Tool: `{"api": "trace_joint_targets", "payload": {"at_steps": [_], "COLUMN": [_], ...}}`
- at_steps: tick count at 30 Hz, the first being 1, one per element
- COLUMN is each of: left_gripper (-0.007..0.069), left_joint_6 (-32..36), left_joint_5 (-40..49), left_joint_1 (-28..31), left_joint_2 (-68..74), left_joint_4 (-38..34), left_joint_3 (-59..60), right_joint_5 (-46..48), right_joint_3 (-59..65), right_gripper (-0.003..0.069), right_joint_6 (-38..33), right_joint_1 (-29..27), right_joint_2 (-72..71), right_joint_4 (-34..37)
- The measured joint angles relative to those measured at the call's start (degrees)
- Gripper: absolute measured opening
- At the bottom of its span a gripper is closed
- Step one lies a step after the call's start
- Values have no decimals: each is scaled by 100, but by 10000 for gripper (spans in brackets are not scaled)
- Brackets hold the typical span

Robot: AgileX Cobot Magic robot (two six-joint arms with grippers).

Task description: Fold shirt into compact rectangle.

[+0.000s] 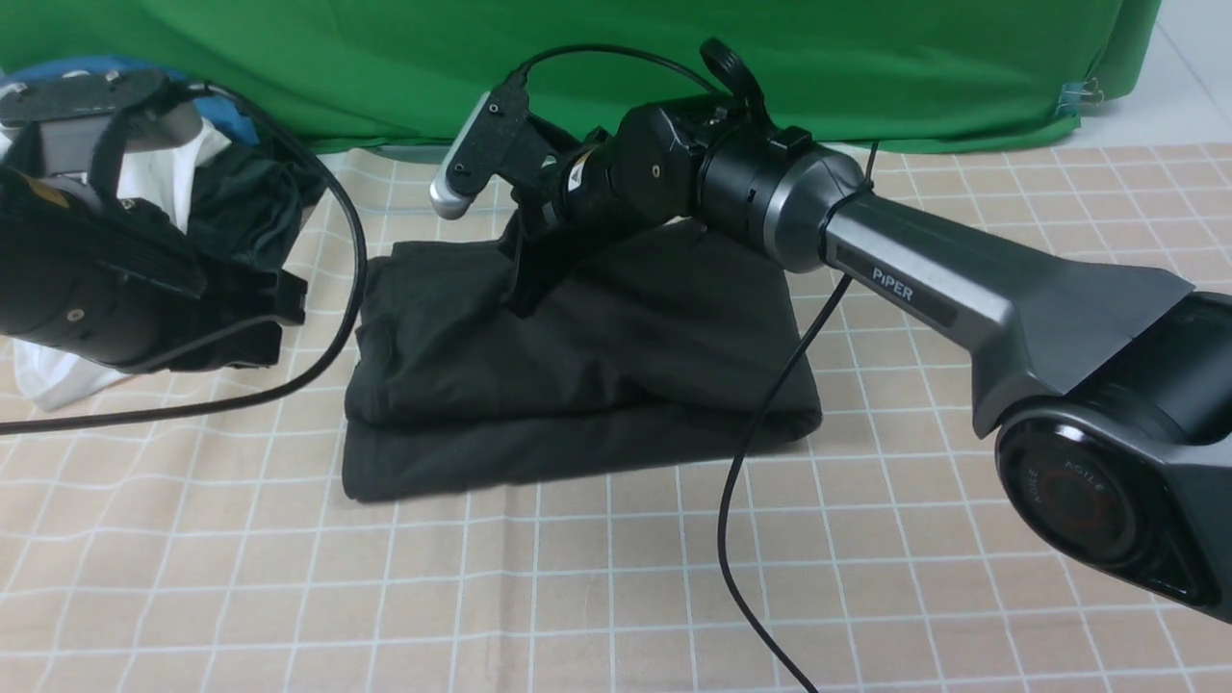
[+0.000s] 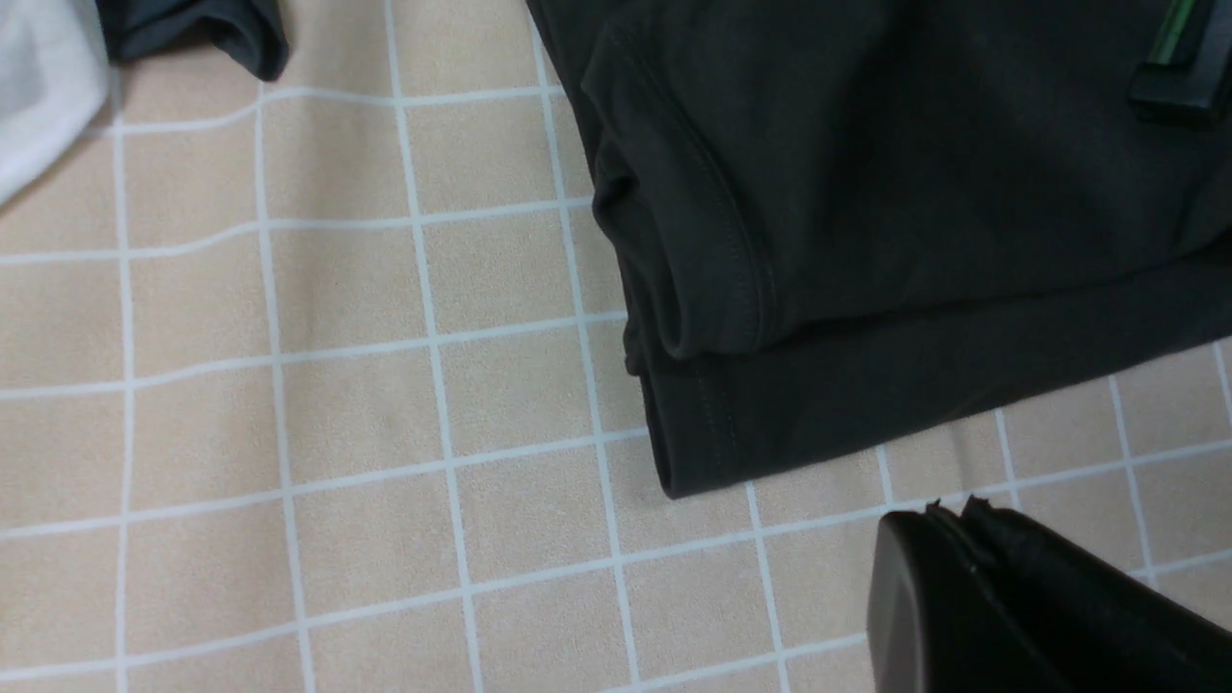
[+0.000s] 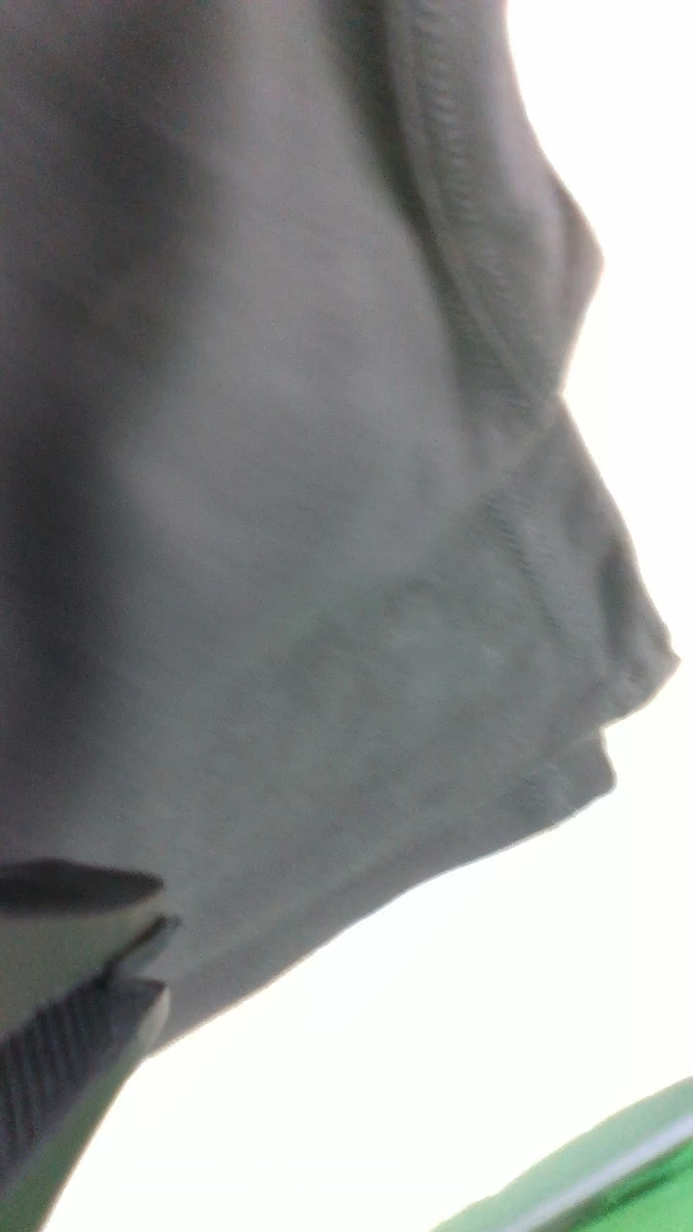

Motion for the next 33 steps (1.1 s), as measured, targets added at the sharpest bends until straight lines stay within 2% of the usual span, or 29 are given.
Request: {"api": "trace_joint_targets", "payload": {"at_steps": [1, 4, 7, 10, 11, 12, 13, 15, 16, 18, 23, 29, 33], "left_gripper": [19, 19, 19, 19, 19, 19, 19, 19, 19, 19, 19, 19, 19], "left_joint_6": [55, 158, 165, 165, 165, 165, 171, 323, 405, 772, 1517, 1675, 1635], "left_joint_5": [37, 110, 110, 44, -16, -27, -90, -263, -320, -452, -502, -597, -668], "left_joint_1": [0, 0, 0, 0, 0, 0, 0, 0, 0, 0, -50, -596, -716], "left_joint_2": [0, 0, 0, 0, 0, 0, 0, 11, 17, 108, 698, 1858, 2555], "left_joint_4": [-67, -163, -184, -188, -214, -214, -269, -527, -678, -1153, -2066, -2094, -2079], "left_joint_3": [0, 0, 0, 0, 0, 0, 0, 0, 0, 0, -15, -585, -919], "right_joint_5": [-124, -321, -115, 434, 764, 821, 1194, 1721, 1864, 2353, 3647, 3880, 3676], "right_joint_3": [0, 0, 7, -9, -37, -50, -79, -121, -134, -154, -96, 859, 1700], "right_gripper": [272, 405, 434, 364, 286, 274, 176, 76, 56, 40, 38, 38, 38], "right_joint_6": [12, 106, 412, 752, 978, 1013, 1227, 1637, 1797, 2090, 2356, 2450, 2296], "right_joint_1": [22, 68, 80, 75, 75, 75, 75, 75, 75, 47, -269, -900, -1155], "right_joint_2": [39, 141, 143, -45, -233, -264, -519, -908, -1056, -1355, -1698, -1803, -1764], "right_joint_4": [0, 6, -8, -66, -188, -236, -445, -1009, -1234, -1620, -1721, -830, -69]}}
